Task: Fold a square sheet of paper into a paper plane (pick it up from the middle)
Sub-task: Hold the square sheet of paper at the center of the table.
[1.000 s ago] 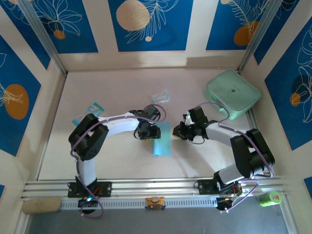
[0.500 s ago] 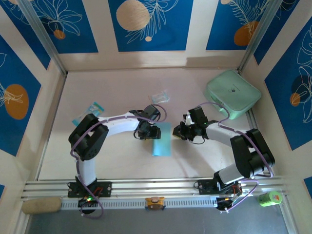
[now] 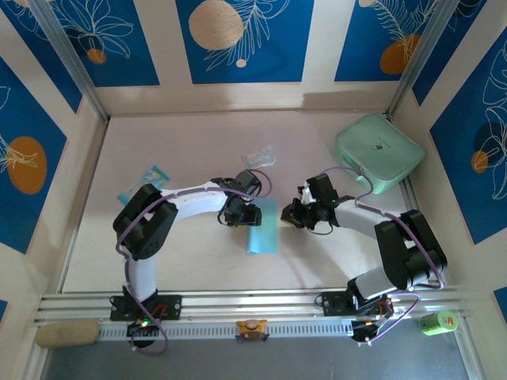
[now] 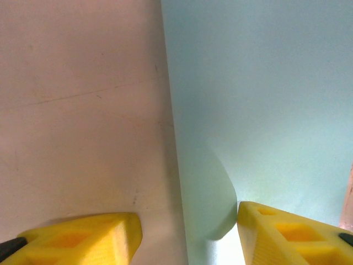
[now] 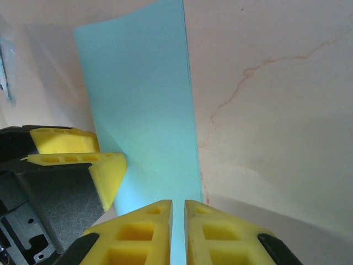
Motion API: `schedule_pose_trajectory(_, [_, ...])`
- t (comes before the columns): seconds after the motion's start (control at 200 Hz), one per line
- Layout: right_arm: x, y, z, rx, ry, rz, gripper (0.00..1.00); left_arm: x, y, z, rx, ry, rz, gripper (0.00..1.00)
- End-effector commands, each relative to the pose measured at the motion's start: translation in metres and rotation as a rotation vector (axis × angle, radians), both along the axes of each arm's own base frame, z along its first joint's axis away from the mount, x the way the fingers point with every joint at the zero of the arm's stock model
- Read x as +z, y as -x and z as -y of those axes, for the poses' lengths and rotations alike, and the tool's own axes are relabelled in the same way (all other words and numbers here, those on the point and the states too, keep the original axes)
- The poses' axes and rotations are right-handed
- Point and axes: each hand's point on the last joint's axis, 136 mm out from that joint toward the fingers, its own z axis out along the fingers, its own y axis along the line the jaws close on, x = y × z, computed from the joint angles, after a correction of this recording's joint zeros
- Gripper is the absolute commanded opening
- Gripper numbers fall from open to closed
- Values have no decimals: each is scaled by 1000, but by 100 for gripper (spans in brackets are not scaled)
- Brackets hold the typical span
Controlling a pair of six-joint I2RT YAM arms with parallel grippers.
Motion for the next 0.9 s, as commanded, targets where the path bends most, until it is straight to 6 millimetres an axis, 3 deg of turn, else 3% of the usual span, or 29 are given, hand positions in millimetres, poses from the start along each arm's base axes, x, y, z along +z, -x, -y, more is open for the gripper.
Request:
schedule_pose_trajectory(0.0, [1,4,2,-11,-4,-13,14,-41,-7,-14,14,-86,10,56])
schedule_pose_trajectory(0.245, [8,2,-8,12,-59,1,13,-41,-6,-15,14,-84,8,56])
schedule_pose_trajectory(0.895, [1,2,-1,-21,-27,-17,12,-43,-6,-12,13,-76,5,56])
